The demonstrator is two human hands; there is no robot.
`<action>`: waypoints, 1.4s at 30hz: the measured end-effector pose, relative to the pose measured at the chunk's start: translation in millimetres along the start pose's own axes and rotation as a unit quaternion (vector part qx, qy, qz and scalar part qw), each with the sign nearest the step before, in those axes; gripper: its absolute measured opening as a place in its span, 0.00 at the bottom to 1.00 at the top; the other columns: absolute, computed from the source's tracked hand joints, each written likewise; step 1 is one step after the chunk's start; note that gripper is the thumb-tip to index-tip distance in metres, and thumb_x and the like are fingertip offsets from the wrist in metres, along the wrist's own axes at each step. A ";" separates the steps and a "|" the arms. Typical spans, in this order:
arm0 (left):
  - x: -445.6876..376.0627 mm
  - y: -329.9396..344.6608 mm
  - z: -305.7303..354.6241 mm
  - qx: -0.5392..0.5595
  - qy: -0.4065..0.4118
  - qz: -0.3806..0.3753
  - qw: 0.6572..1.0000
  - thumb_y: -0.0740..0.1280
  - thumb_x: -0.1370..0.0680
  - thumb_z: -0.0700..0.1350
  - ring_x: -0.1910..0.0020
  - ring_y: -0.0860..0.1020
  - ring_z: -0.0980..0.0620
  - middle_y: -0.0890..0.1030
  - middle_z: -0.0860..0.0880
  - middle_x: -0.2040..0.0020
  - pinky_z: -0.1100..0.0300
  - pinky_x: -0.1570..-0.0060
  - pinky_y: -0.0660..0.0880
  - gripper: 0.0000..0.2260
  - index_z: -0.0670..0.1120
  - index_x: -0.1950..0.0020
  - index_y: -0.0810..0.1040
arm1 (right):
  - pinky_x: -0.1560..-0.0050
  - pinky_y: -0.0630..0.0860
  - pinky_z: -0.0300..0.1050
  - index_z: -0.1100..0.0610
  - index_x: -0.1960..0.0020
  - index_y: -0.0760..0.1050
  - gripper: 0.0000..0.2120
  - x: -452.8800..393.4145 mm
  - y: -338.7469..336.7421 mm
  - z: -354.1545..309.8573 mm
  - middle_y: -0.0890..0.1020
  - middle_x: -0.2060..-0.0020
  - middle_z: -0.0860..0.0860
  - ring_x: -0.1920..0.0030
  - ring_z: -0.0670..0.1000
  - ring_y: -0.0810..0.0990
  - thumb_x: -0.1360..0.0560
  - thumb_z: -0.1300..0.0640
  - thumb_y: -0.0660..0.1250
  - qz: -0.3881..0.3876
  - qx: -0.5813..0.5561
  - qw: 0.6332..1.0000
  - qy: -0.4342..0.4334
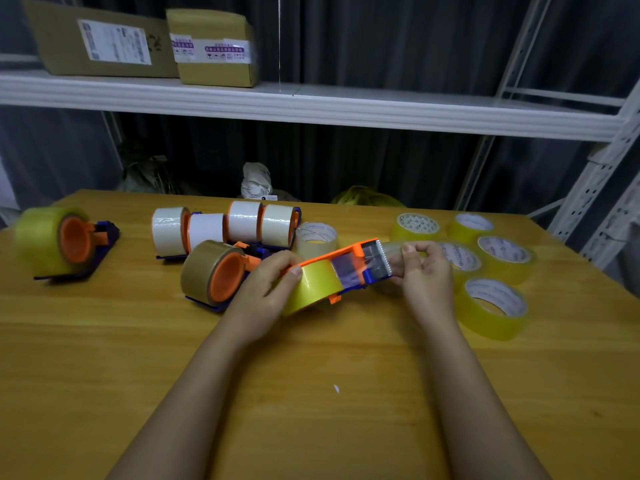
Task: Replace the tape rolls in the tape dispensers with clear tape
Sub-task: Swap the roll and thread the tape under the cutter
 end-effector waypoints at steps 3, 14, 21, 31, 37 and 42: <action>-2.6 0.1 -1.2 0.018 -0.024 0.015 0.999 0.55 0.23 0.50 0.54 0.75 0.53 0.77 0.48 0.54 0.54 0.55 0.71 0.13 0.47 0.49 0.75 | 0.53 0.81 0.55 0.49 0.57 0.71 0.09 1.9 1.1 -3.2 0.83 0.66 0.49 0.58 0.52 0.83 0.19 0.59 0.60 0.000 0.004 0.999 -0.036; -3.5 4.5 3.1 -0.037 -0.062 0.077 0.994 0.65 0.26 0.59 0.60 0.78 0.57 0.80 0.51 0.60 0.45 0.59 0.77 0.12 0.52 0.54 0.78 | 0.52 0.79 0.59 0.52 0.57 0.71 0.09 5.5 3.6 -9.3 0.84 0.67 0.50 0.62 0.54 0.83 0.19 0.61 0.61 -0.055 0.026 0.995 -0.083; -2.7 2.9 5.1 -0.062 -0.042 0.094 0.993 0.64 0.21 0.51 0.52 0.74 0.60 0.76 0.59 0.55 0.51 0.52 0.74 0.07 0.50 0.48 0.78 | 0.58 0.80 0.50 0.54 0.56 0.69 0.09 9.0 7.8 -9.3 0.83 0.65 0.54 0.64 0.53 0.84 0.18 0.62 0.57 -0.066 0.004 0.996 -0.053; -2.2 -0.3 1.8 -0.036 -0.050 0.120 0.991 0.63 0.20 0.50 0.56 0.75 0.59 0.78 0.55 0.57 0.60 0.60 0.71 0.09 0.47 0.51 0.79 | 0.66 0.79 0.38 0.55 0.55 0.69 0.08 9.5 3.8 -18.5 0.84 0.69 0.49 0.67 0.48 0.84 0.18 0.61 0.57 -0.114 -0.086 0.990 -0.015; -2.5 -1.4 6.3 -0.019 -0.069 0.157 0.985 0.67 0.23 0.51 0.61 0.75 0.60 0.78 0.52 0.63 0.58 0.64 0.70 0.10 0.46 0.60 0.79 | 0.69 0.78 0.36 0.57 0.54 0.72 0.07 12.5 3.5 -24.9 0.85 0.68 0.49 0.67 0.47 0.85 0.19 0.62 0.59 -0.139 -0.133 0.981 0.016; -2.2 -0.5 5.2 0.003 -0.072 0.153 0.986 0.66 0.22 0.52 0.60 0.75 0.55 0.78 0.48 0.63 0.57 0.63 0.70 0.12 0.44 0.60 0.79 | 0.69 0.78 0.35 0.57 0.54 0.72 0.06 13.7 3.9 -24.9 0.85 0.68 0.49 0.67 0.46 0.84 0.19 0.61 0.59 -0.137 -0.134 0.981 0.013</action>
Point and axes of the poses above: each hand's wrist, its own x-axis away from the middle knuckle, its own y-axis out of the palm, z = x × y, the point moved 2 cm from there along -x, towards the middle knuckle
